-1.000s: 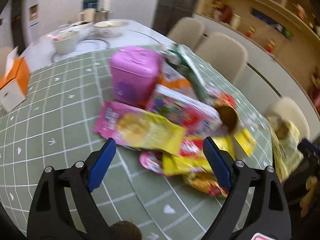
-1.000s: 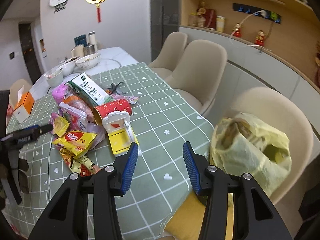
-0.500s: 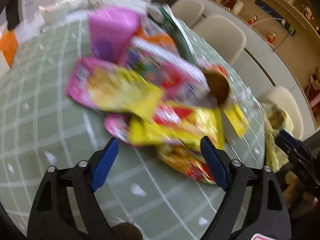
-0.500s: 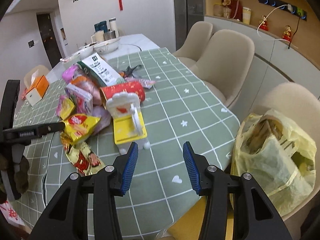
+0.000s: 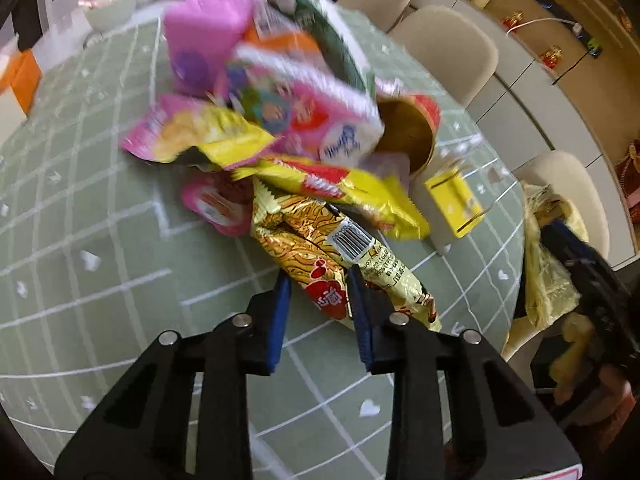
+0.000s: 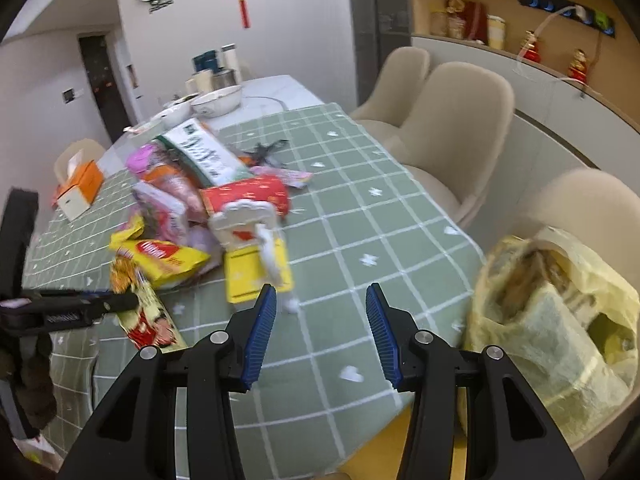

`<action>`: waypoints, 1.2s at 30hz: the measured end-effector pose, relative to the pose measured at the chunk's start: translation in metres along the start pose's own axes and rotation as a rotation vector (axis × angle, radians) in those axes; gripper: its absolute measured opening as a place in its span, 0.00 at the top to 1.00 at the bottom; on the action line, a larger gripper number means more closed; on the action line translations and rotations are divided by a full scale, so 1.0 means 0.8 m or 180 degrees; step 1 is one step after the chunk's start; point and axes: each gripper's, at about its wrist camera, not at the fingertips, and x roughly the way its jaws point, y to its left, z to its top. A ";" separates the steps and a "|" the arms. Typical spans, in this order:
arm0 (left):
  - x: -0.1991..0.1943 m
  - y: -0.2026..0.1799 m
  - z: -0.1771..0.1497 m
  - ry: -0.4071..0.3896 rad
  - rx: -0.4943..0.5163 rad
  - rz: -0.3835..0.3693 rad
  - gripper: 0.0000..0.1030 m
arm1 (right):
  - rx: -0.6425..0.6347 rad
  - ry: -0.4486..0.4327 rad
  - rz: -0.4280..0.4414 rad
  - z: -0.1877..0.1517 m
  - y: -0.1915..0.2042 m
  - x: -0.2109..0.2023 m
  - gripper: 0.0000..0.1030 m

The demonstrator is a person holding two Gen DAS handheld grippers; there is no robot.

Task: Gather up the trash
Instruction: 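Grasp the yellow Nabati wafer pack with the right tool while the left tool lifts the snack bar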

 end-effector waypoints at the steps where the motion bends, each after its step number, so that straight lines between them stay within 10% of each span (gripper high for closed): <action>1: -0.011 0.007 0.002 -0.0028 -0.0002 -0.0023 0.77 | -0.0065 0.0011 0.0063 0.002 0.008 0.003 0.57; 11: -0.075 0.082 0.012 -0.0152 -0.0032 0.0110 0.78 | -0.0997 0.0291 0.0962 0.027 0.122 0.049 0.57; 25: -0.106 0.129 -0.013 -0.0452 -0.0147 0.0342 0.78 | -0.1255 0.0849 0.1104 0.034 0.182 0.162 0.57; 30: -0.108 0.141 -0.021 -0.0435 -0.0190 0.0388 0.78 | -0.1144 0.0893 0.1174 0.017 0.187 0.142 0.91; 36: -0.139 0.125 0.007 -0.0650 -0.0003 0.0384 0.77 | -0.1019 0.0474 0.1141 0.065 0.179 0.061 0.93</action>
